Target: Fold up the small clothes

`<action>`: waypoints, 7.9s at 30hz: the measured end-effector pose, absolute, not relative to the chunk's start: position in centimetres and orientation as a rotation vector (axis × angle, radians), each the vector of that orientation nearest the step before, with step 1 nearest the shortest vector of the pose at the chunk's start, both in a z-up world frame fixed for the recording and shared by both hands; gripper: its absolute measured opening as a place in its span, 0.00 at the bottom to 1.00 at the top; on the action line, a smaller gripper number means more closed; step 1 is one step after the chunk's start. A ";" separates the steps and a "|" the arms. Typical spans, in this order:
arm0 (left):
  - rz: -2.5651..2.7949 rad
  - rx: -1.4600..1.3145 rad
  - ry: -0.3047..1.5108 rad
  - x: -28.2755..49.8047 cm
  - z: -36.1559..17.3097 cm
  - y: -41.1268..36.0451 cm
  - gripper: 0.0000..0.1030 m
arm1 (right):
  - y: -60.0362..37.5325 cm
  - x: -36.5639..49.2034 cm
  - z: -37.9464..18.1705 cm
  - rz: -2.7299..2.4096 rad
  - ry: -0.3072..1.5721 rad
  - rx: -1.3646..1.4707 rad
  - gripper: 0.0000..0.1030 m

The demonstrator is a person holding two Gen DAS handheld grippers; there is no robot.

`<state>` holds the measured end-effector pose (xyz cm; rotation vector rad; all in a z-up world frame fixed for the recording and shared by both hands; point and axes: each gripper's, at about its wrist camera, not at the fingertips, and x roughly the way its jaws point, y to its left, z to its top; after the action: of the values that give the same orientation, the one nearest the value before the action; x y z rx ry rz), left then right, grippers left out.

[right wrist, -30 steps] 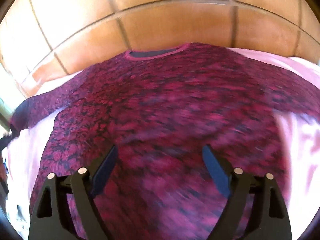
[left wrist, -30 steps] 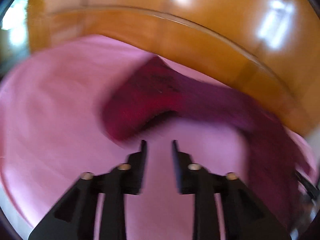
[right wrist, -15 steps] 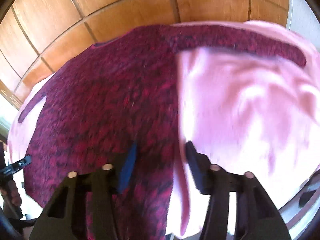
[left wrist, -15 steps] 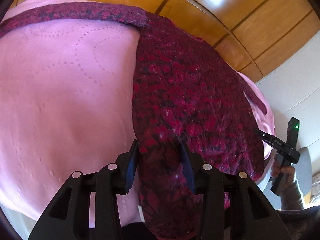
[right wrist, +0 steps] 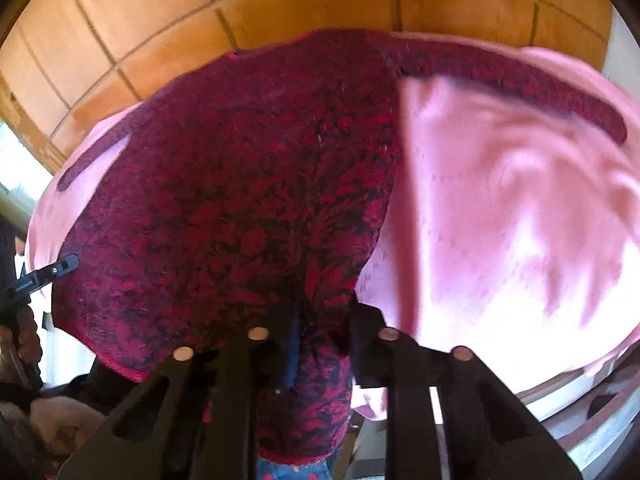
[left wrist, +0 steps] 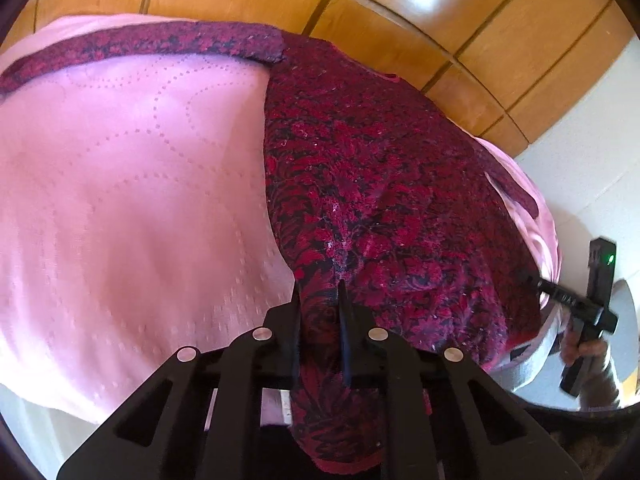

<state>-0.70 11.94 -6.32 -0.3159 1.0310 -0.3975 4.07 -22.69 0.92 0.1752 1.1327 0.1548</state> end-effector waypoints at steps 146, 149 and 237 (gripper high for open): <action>-0.297 -0.540 0.864 26.7 1.6 8.0 0.02 | -29.1 24.8 -0.9 0.083 0.892 0.593 0.57; -0.309 -0.485 0.811 26.7 3.4 8.0 0.02 | -28.1 26.4 -1.0 0.085 0.888 0.531 0.54; -0.141 -0.568 0.654 20.2 1.6 21.9 0.11 | -8.2 28.6 -9.1 0.138 0.983 -0.048 0.98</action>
<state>20.18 21.87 1.64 -0.5683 0.6541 -0.1413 28.62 -8.15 -9.14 -0.0484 0.9826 0.1384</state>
